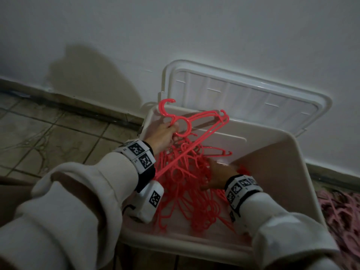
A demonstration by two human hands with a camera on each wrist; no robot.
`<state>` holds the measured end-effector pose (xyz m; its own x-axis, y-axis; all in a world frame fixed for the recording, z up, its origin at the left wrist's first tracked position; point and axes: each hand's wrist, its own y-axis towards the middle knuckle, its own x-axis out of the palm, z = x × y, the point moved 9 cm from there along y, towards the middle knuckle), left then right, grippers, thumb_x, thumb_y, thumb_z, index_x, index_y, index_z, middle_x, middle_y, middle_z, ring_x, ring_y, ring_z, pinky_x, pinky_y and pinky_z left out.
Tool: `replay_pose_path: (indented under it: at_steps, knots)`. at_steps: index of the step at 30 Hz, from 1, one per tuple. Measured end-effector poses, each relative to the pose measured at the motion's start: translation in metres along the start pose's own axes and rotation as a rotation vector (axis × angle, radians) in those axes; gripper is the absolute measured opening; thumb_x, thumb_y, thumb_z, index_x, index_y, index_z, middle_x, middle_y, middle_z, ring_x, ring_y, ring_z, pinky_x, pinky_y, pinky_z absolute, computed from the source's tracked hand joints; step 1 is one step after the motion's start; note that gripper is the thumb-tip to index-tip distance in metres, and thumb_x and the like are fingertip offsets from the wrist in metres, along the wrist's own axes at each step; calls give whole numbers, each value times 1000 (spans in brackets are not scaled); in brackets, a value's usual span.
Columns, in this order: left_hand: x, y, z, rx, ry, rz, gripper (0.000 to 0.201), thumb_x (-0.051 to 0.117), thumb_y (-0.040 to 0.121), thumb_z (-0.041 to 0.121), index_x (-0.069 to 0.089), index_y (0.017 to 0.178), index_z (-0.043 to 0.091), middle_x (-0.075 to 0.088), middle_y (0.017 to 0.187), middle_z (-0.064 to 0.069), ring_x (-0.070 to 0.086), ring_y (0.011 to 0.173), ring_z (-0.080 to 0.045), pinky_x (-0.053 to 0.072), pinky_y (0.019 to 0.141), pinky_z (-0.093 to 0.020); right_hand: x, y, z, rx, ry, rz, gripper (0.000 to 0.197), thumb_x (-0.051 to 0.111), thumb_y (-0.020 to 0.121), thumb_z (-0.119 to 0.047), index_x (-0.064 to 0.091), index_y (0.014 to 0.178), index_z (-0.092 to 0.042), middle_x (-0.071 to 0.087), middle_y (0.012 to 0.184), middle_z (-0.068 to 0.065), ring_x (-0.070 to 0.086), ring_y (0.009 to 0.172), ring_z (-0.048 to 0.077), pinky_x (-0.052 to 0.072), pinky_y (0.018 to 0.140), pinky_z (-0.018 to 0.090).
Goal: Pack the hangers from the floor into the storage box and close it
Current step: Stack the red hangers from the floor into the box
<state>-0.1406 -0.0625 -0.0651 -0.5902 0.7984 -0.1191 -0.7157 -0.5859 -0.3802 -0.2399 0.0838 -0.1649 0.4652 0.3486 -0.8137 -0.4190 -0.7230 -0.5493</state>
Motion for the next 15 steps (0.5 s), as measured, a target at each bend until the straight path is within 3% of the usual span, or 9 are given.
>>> replay_pose_path:
  at_steps: [2, 6, 10, 13, 15]
  knots:
    - [0, -1, 1, 6, 4, 2, 32, 32, 101, 25, 42, 73, 16, 36, 56, -3, 26, 22, 1, 20, 28, -10, 2, 5, 0, 45, -34, 45, 101, 73, 66, -53, 19, 144, -18, 43, 139, 12, 44, 126, 29, 39, 103, 42]
    - [0, -2, 2, 1, 46, 11, 34, 32, 101, 26, 43, 71, 17, 39, 57, -3, 27, 23, 1, 21, 29, -11, 7, 10, 6, 63, -26, 56, 93, 72, 65, -55, 31, 139, -16, 44, 136, 9, 45, 123, 28, 40, 102, 43]
    - [2, -3, 3, -14, 3, 6, 34, 31, 102, 26, 42, 71, 16, 40, 57, -3, 27, 22, 0, 19, 30, -9, 1, 4, 16, -1, 226, 138, 70, 78, 67, -33, 47, 127, -14, 58, 120, 7, 55, 112, 25, 42, 94, 28]
    - [5, -3, 6, -20, -97, 2, 34, 32, 101, 26, 42, 70, 15, 42, 50, -1, 25, 22, -1, 18, 31, -6, 2, 1, 32, 23, 304, 110, 64, 80, 67, -23, 50, 121, -8, 60, 109, 7, 57, 108, 26, 41, 88, 27]
    - [6, -3, 10, -11, -149, -2, 35, 33, 101, 26, 42, 70, 14, 42, 45, 1, 25, 22, -2, 17, 32, -6, 1, -1, 47, 72, 329, 118, 63, 80, 67, -23, 49, 120, -11, 64, 109, 7, 60, 103, 24, 41, 82, 25]
